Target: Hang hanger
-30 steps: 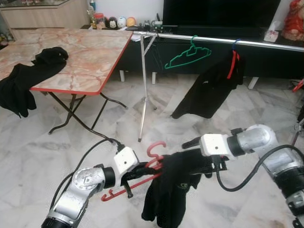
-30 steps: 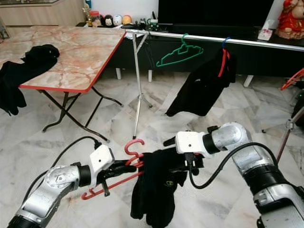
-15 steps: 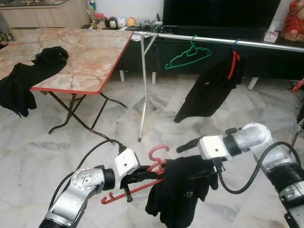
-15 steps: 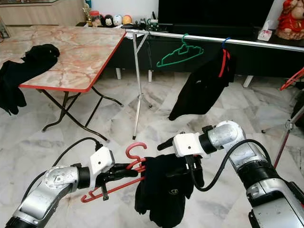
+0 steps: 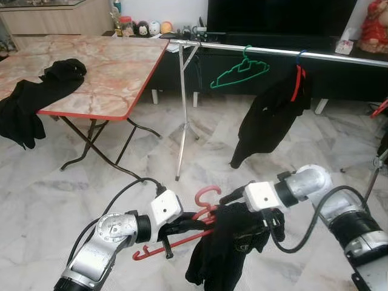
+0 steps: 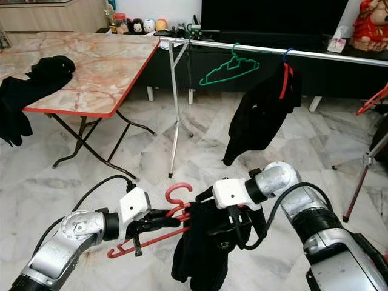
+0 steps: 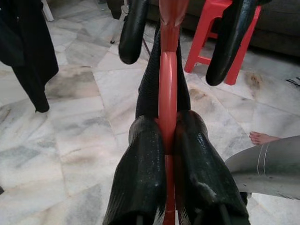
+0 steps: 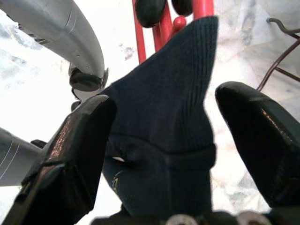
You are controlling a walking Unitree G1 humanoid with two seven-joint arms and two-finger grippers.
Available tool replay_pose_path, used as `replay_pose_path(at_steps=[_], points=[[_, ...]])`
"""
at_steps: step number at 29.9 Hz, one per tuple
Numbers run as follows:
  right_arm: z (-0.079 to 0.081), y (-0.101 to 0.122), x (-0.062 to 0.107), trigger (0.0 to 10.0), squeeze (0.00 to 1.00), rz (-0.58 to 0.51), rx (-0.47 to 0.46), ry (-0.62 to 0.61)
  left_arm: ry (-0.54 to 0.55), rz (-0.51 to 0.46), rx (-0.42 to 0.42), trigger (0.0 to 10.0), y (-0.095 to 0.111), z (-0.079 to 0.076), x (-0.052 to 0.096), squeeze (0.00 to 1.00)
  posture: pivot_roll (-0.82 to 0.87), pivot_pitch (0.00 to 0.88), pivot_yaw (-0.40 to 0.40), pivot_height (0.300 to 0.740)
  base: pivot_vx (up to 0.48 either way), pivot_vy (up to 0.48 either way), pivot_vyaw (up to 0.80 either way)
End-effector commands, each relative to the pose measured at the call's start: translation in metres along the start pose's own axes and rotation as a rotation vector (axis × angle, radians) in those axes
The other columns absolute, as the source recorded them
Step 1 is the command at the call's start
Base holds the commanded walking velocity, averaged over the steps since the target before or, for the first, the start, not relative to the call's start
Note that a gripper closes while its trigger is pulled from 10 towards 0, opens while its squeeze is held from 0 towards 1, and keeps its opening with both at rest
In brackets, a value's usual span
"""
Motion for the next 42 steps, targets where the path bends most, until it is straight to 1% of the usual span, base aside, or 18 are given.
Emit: replay_pose_path(at_steps=[1,6,7,8,32,35,42], points=[[-0.004,0.005,0.003,10.0,0.0,0.003,0.023,-0.002,-0.007,-0.048,-0.058,10.0,0.017,0.006,-0.003,0.0,-0.14,0.0,0.003,0.732,0.0,0.0,0.0],[-0.003,0.004,0.0,10.0,0.0,0.015,0.013,0.013,-0.011,-0.053,-0.064,10.0,0.019,0.005,-0.005,0.0,-0.14,0.0,0.005,0.732,0.0,0.0,0.0],[-0.003,0.003,-0.001,2.2,0.0,0.017,0.012,0.014,-0.01,-0.053,-0.065,10.0,0.019,0.005,-0.006,0.0,-0.14,0.0,0.005,0.732,0.0,0.0,0.0],[-0.002,0.003,-0.002,0.0,0.0,0.014,0.011,0.016,-0.01,-0.054,-0.064,10.0,0.019,0.005,-0.006,0.0,-0.14,0.0,0.007,0.732,0.0,0.0,0.0],[-0.004,0.0,-0.005,0.0,0.0,0.017,-0.017,0.013,-0.011,-0.068,-0.072,10.0,0.024,0.008,-0.008,0.0,-0.13,0.0,0.011,0.732,0.0,0.0,0.0],[-0.003,0.001,-0.005,0.0,0.0,0.014,-0.017,0.016,-0.01,-0.07,-0.072,10.0,0.024,0.008,-0.008,0.0,-0.13,0.0,0.012,0.732,0.0,0.0,0.0],[0.0,-0.002,-0.009,0.0,0.0,0.022,-0.051,0.054,-0.008,-0.083,-0.088,10.0,0.027,0.008,-0.011,0.0,-0.13,0.0,0.009,0.732,0.0,0.0,0.0]])
Point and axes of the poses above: a point about 5 cm out from each wrist's last joint towards the gripper, its own x axis pointing back from the gripper into the wrist, its own y axis along the axis of the wrist's last joint, z = x × y, the point moved 1 cm from there along -x, pointing out of the wrist towards the gripper, and after that the axes turned 13 degrees about -x, right-handed, at the moved point
